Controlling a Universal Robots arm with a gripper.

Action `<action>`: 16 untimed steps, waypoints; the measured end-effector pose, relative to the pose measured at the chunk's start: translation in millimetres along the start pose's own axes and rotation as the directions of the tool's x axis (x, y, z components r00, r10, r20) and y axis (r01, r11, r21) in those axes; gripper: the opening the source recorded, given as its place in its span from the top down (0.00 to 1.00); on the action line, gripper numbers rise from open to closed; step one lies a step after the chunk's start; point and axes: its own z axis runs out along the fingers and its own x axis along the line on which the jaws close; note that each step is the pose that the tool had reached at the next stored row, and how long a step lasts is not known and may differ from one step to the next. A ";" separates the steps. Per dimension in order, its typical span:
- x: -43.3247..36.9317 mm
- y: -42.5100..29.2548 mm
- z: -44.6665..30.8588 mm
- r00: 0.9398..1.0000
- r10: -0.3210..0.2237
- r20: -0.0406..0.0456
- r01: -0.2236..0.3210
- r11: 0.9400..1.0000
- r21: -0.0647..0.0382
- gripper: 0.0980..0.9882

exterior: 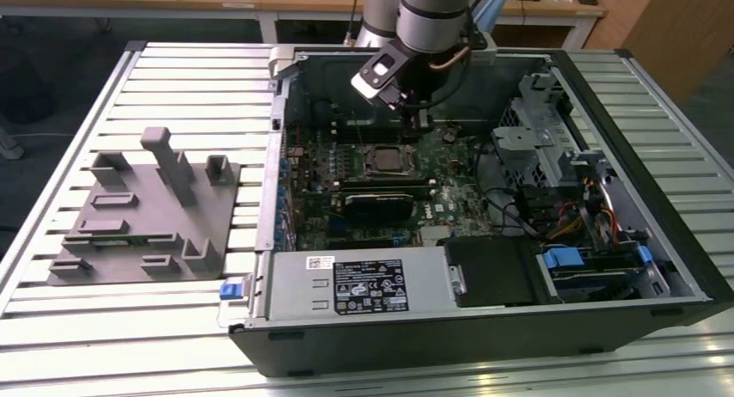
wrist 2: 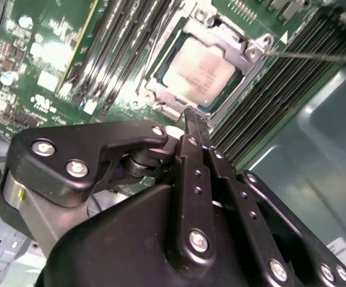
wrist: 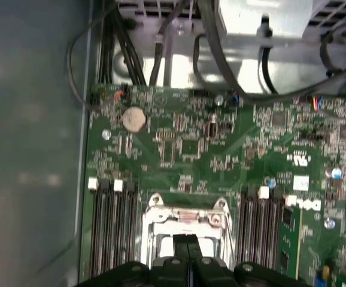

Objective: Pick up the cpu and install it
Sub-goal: 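Close the cpu cover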

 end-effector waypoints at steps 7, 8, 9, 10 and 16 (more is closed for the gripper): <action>-0.7 -8.1 1.7 1.000 0.000 0.000 0.000 1.000 0.000 0.99; -0.7 -9.9 1.9 1.000 0.000 0.000 0.000 1.000 0.000 0.99; -0.7 -10.9 1.9 1.000 0.000 0.000 0.000 1.000 0.000 0.99; -0.6 -12.1 2.0 1.000 -0.001 0.000 0.001 1.000 0.000 0.99; -0.2 -22.6 2.9 1.000 -0.003 -0.001 0.003 1.000 0.000 0.99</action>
